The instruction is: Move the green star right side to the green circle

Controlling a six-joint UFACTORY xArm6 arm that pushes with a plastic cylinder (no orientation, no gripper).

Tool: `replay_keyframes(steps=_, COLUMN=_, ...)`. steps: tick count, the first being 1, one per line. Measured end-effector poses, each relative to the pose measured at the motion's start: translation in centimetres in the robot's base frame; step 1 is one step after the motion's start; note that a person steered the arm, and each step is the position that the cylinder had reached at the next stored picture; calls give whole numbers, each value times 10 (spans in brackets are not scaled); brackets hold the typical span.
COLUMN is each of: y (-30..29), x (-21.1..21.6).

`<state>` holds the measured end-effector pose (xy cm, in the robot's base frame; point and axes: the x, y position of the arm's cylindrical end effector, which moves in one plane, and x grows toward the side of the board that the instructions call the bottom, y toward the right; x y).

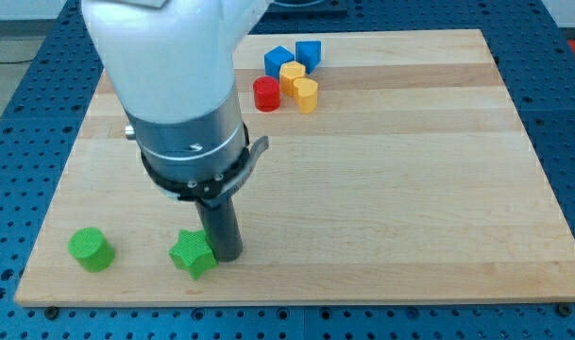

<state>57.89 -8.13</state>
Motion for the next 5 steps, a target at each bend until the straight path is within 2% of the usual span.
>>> replay_keyframes(steps=1, y=-5, x=17)
replay_keyframes(steps=3, y=-57, x=20)
replay_keyframes(steps=5, y=-60, x=15)
